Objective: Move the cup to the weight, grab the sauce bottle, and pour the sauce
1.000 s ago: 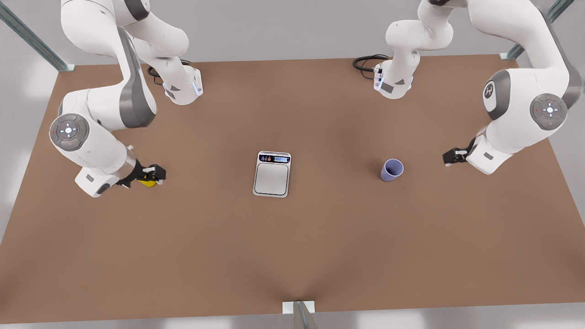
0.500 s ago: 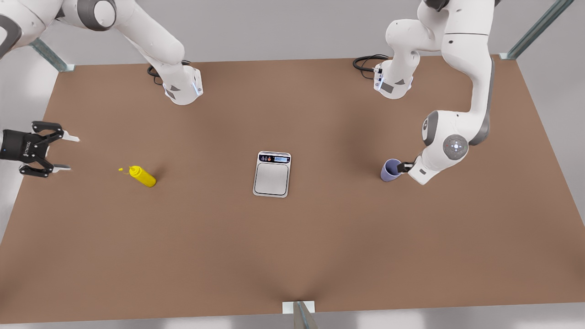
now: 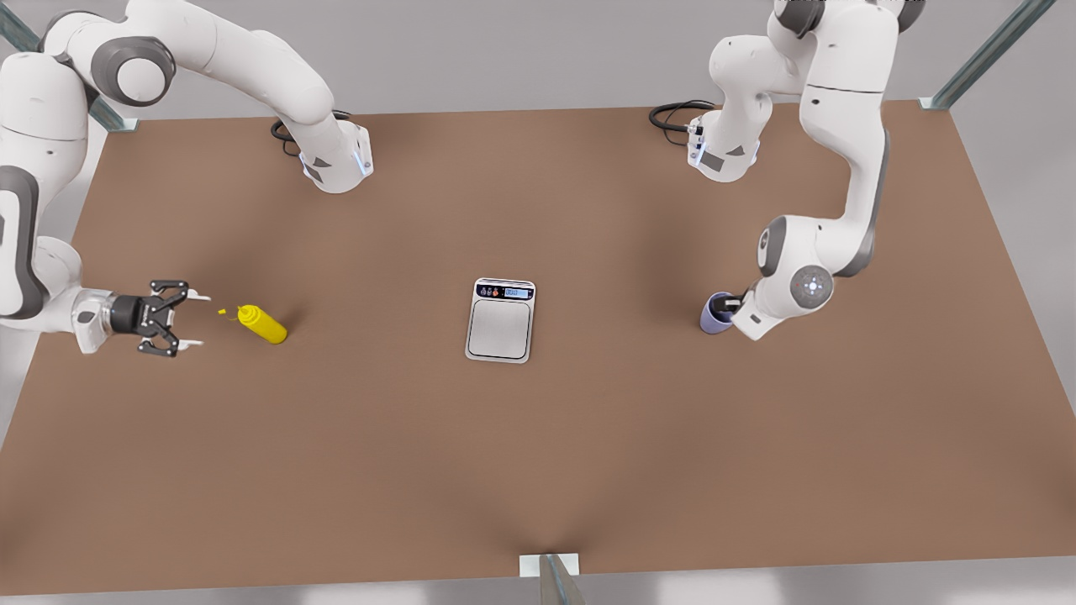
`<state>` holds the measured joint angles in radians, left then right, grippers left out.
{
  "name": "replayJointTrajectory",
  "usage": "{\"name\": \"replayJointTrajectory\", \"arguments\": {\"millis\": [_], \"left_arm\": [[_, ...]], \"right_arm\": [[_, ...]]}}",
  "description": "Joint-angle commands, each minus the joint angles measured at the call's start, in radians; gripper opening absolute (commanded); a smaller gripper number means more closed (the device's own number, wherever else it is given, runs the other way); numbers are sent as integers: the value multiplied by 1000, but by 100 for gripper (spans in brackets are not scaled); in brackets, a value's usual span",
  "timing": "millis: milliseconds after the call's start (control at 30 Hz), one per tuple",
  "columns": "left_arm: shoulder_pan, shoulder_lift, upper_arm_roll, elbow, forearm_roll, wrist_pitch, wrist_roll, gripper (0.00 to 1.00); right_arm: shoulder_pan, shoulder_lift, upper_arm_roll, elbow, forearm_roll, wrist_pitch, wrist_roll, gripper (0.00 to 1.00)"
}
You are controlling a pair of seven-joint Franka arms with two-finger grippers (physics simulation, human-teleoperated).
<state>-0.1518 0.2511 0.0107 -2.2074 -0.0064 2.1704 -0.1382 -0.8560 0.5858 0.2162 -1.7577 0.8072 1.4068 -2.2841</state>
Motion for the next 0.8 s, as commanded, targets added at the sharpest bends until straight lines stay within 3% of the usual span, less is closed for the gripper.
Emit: {"name": "replayJointTrajectory", "arguments": {"millis": [0,267,333,367,533,700,767], "left_arm": [[0,4,0,0,-4,0,0,100],[3,54,-2,0,-3,29,2,100],[3,54,-2,0,-3,29,2,56],[3,54,-2,0,-3,28,2,50],[3,66,-2,3,-3,29,2,46],[3,74,-6,3,-3,37,-3,24],[3,74,-8,9,-3,37,-3,23]], "right_arm": [[2,0,0,0,0,0,-5,100],[-8,91,-3,-5,-11,9,-83,100],[0,88,-3,-26,-14,14,-100,100],[2,78,0,-26,-14,17,-94,100],[2,88,0,-29,-14,17,-121,100],[-6,106,0,-37,-26,20,-155,100],[-6,129,-1,-34,-28,23,-175,100]]}}
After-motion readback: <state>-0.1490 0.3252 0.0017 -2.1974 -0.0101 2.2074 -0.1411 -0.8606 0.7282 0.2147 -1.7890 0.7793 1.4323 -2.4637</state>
